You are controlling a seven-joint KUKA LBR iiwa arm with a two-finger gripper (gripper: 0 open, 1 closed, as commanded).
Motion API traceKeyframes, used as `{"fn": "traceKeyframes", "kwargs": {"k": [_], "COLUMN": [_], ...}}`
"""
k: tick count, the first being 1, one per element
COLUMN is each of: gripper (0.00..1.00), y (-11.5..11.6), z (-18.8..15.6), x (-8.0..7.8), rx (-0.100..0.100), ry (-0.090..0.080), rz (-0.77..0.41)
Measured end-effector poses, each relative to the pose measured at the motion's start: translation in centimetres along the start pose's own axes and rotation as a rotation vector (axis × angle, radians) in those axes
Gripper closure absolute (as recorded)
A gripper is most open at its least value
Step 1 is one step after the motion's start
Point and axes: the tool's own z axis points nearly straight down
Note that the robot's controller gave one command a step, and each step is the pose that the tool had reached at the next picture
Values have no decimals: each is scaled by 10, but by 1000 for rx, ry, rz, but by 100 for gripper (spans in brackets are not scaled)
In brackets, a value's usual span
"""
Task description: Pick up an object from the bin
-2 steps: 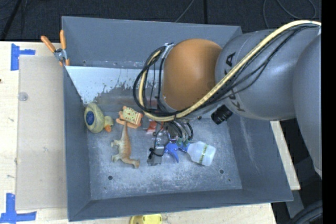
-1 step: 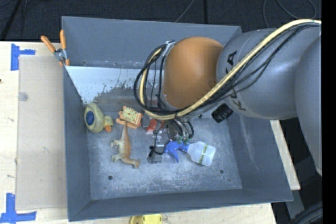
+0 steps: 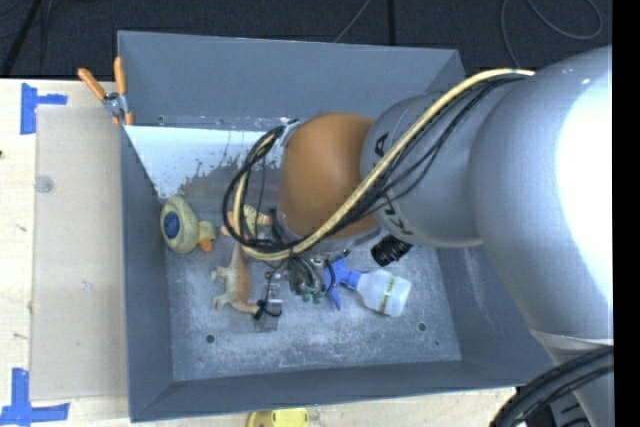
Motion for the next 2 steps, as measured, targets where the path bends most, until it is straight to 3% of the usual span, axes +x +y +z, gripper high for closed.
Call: {"fn": "traceKeyframes", "kwargs": {"k": [1,2], "gripper": [0,0], "y": [2,-18], "z": [39,2], "x": [3,5], "rx": [3,0], "ry": [8,2], "rz": [3,24]}}
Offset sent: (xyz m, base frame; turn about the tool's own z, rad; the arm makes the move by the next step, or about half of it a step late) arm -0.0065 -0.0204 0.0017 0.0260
